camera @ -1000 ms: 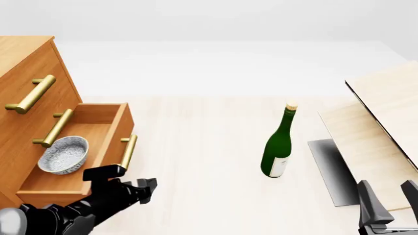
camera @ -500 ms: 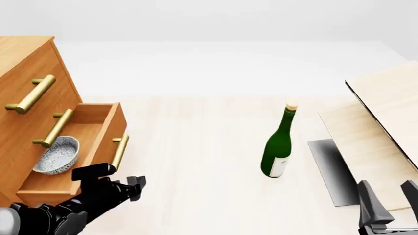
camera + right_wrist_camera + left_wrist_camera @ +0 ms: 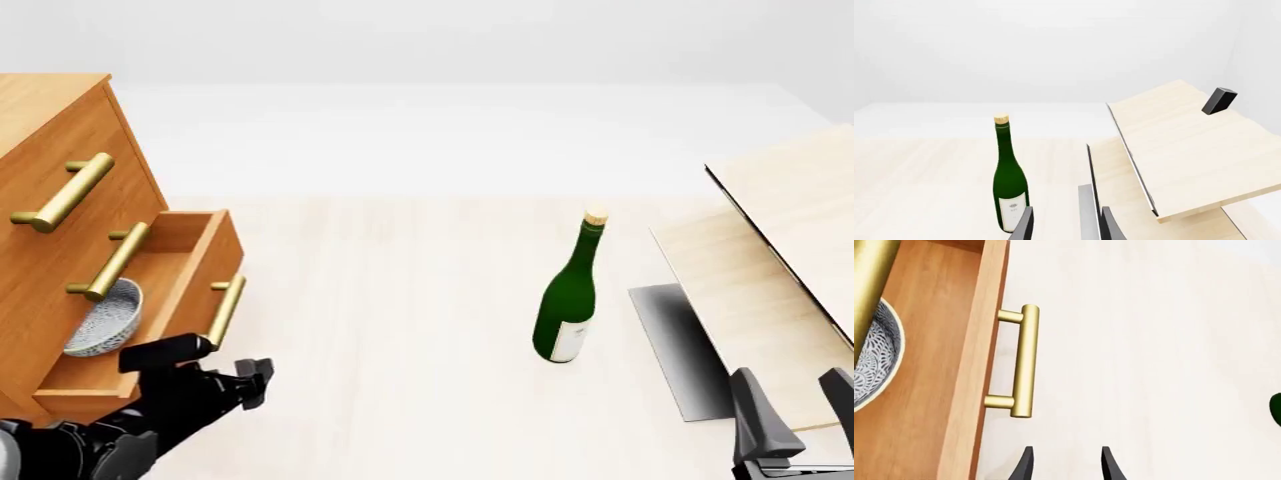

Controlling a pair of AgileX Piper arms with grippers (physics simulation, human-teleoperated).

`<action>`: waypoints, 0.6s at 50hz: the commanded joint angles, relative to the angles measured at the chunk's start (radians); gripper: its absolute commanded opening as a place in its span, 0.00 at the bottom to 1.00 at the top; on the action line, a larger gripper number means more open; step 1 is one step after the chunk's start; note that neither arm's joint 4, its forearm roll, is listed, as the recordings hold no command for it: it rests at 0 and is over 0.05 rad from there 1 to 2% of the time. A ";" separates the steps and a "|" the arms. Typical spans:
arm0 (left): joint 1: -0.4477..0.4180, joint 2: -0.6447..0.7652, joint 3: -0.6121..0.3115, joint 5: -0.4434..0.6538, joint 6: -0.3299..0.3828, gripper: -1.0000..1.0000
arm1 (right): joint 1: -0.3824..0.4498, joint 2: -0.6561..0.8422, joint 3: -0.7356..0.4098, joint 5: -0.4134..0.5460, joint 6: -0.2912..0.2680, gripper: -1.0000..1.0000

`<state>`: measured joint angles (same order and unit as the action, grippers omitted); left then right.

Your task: Put the bowl in the bottom drawer of the cabinet and close it.

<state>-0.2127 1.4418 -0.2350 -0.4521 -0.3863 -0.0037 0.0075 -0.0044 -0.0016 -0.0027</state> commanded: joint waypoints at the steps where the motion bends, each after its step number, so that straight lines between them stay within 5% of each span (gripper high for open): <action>1: 0.052 -0.006 0.010 0.006 0.021 1.00 | 0.000 0.000 0.000 0.000 0.000 1.00; 30: 0.208 -0.059 0.033 0.021 0.108 1.00 | 0.000 0.000 0.000 0.000 0.000 1.00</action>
<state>-0.0590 1.3957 -0.2114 -0.4306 -0.3036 -0.0037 0.0075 -0.0044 -0.0016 -0.0027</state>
